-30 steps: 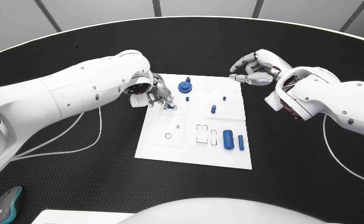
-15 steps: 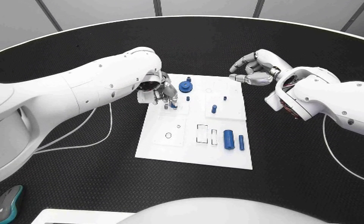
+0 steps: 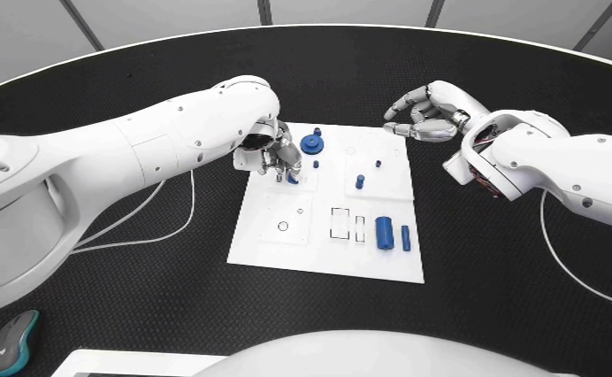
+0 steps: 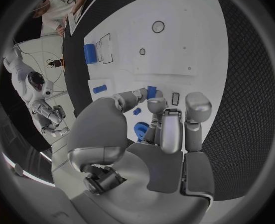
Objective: Assemble the parts on the task board
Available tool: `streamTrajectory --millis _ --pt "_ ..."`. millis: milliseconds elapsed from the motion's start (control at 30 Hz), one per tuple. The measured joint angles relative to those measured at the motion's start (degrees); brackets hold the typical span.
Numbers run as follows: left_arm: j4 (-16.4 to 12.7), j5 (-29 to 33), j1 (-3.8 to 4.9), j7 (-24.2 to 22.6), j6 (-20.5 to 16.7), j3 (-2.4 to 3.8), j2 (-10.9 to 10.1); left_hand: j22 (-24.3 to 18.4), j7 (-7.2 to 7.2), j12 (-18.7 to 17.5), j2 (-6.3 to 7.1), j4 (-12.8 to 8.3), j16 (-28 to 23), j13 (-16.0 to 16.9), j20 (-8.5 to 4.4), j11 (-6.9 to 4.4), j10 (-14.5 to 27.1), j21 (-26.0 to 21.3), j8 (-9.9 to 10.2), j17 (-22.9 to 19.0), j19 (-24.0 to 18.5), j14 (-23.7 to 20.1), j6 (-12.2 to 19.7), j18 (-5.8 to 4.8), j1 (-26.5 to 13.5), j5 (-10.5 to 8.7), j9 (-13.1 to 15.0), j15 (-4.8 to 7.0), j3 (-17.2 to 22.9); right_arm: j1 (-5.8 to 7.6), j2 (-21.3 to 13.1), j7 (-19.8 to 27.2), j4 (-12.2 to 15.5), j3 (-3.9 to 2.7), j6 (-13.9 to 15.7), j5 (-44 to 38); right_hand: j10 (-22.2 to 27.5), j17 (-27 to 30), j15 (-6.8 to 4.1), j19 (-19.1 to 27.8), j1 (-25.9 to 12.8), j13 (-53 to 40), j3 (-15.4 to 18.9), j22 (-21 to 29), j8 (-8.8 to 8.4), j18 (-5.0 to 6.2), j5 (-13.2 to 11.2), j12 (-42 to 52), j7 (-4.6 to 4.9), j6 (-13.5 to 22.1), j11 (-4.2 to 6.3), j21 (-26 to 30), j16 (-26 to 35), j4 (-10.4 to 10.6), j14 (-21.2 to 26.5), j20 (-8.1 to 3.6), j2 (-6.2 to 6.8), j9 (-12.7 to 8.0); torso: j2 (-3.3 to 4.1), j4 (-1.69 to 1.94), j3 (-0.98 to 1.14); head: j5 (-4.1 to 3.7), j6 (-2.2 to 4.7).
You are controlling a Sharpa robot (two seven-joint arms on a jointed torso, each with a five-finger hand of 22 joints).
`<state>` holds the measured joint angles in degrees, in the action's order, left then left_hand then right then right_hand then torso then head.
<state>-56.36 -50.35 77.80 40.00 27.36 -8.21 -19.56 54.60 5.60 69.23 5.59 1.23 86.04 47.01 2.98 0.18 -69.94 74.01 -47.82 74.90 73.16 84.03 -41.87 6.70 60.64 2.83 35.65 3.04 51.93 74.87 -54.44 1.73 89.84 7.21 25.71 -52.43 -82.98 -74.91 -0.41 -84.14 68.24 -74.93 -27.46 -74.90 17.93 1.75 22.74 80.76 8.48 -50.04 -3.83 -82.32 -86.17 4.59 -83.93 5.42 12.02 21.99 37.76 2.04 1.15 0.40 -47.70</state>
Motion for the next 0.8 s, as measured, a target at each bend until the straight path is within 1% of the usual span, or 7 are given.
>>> streamTrajectory --millis 367,467,667,800 --pt "0.6 -1.8 0.0 0.0 0.2 0.0 0.6 0.3 -0.21 0.3 -0.02 -0.1 0.0 0.0 -0.23 -0.23 -0.2 0.0 0.0 0.0 0.2 0.0 0.2 0.0 0.0 -0.23 0.0 0.0 0.0 0.0 0.1 0.0 0.0 0.0 0.0 0.0 0.0 0.0 0.0 0.0 0.0 0.0 0.0 0.0 0.0 0.0 0.3 0.0 0.0 0.0 0.0 0.0 0.0 0.0 0.0 0.0 0.0 0.0 -0.03 0.01 -0.03 0.03 -0.17" --pt "0.8 -2.1 0.0 0.0 0.2 0.0 0.7 0.6 -0.21 0.3 -0.03 -0.1 0.0 -0.1 -0.23 -0.31 -0.3 0.3 0.0 0.0 0.2 -0.2 0.2 0.0 0.0 -0.25 0.0 0.21 0.0 0.0 0.1 0.0 0.0 0.0 -0.1 0.0 0.0 0.0 0.0 0.0 0.0 0.0 0.0 0.0 0.0 0.0 0.3 0.0 0.0 0.0 0.0 0.0 0.0 0.0 0.0 0.0 0.0 0.0 -0.04 0.02 -0.03 0.02 -0.22" --pt "1.0 -3.2 -0.02 0.0 -0.2 -0.01 0.9 0.8 -0.21 0.3 -0.26 -0.2 0.0 -0.1 -0.23 -0.43 -0.4 0.3 -0.1 0.0 0.2 -0.2 0.2 0.0 -0.2 -0.19 0.0 0.21 -0.1 0.0 0.1 0.0 0.0 0.0 -0.1 0.0 0.0 0.0 0.0 0.0 0.0 0.0 0.0 0.0 0.0 0.0 0.3 0.0 0.0 0.0 0.0 0.0 0.0 0.0 0.0 0.0 0.0 0.0 -0.05 0.02 -0.03 0.04 -0.29" --pt "1.1 -3.5 -0.03 0.0 -0.2 -0.01 1.0 0.9 -0.21 0.3 -0.37 -0.2 0.0 -0.1 -0.43 -0.43 -0.4 0.3 -0.2 0.0 0.4 0.0 0.2 0.0 -0.3 -0.04 0.0 0.42 -0.1 0.0 0.2 0.0 0.0 0.0 -0.1 0.0 0.0 0.0 0.0 0.0 0.0 0.0 0.0 0.0 0.0 0.0 0.3 0.0 0.0 0.0 0.0 0.0 0.0 0.0 0.0 0.0 0.0 0.0 -0.05 -0.02 -0.03 0.07 -0.35"
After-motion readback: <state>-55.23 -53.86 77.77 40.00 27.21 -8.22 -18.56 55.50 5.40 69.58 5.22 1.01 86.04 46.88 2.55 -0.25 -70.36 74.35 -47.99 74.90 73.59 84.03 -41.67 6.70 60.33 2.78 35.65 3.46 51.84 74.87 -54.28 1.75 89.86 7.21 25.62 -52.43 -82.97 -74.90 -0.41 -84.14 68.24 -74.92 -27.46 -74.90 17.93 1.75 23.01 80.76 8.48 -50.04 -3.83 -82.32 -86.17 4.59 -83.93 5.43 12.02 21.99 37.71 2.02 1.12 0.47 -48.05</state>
